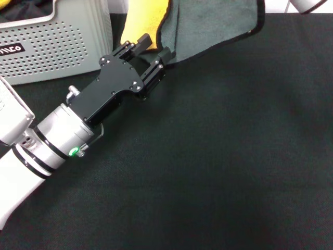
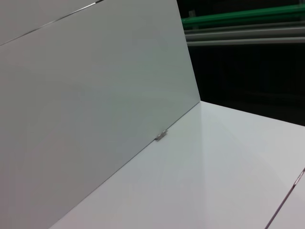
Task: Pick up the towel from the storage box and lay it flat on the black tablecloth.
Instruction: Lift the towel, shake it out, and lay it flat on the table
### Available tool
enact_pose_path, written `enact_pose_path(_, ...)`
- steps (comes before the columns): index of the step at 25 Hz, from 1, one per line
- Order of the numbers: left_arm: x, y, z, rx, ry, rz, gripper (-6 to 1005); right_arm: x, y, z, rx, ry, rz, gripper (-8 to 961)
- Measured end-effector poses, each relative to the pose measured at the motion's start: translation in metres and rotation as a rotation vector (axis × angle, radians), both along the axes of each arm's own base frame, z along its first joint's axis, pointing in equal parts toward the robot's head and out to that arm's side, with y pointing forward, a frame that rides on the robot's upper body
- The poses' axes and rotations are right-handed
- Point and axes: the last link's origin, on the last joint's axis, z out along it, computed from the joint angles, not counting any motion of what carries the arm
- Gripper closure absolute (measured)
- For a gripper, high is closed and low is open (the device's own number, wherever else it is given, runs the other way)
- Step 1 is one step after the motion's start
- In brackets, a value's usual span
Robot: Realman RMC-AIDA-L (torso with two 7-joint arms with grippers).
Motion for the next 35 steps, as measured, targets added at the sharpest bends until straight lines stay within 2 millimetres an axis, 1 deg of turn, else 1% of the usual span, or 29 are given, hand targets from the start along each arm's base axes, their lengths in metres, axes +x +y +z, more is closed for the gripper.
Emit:
enact_pose_path(25,-0.002,-0.007,0.003,0.009,-0.044,0.008,490,-0.005,-0.005,-0.005,-0.016,-0.008,0.022,947)
enact_pose_path(35,-0.003,-0.011,0.004,0.013,-0.056,0.009,497,-0.004,-0.006,-0.006,-0.017,-0.007,0.021,947)
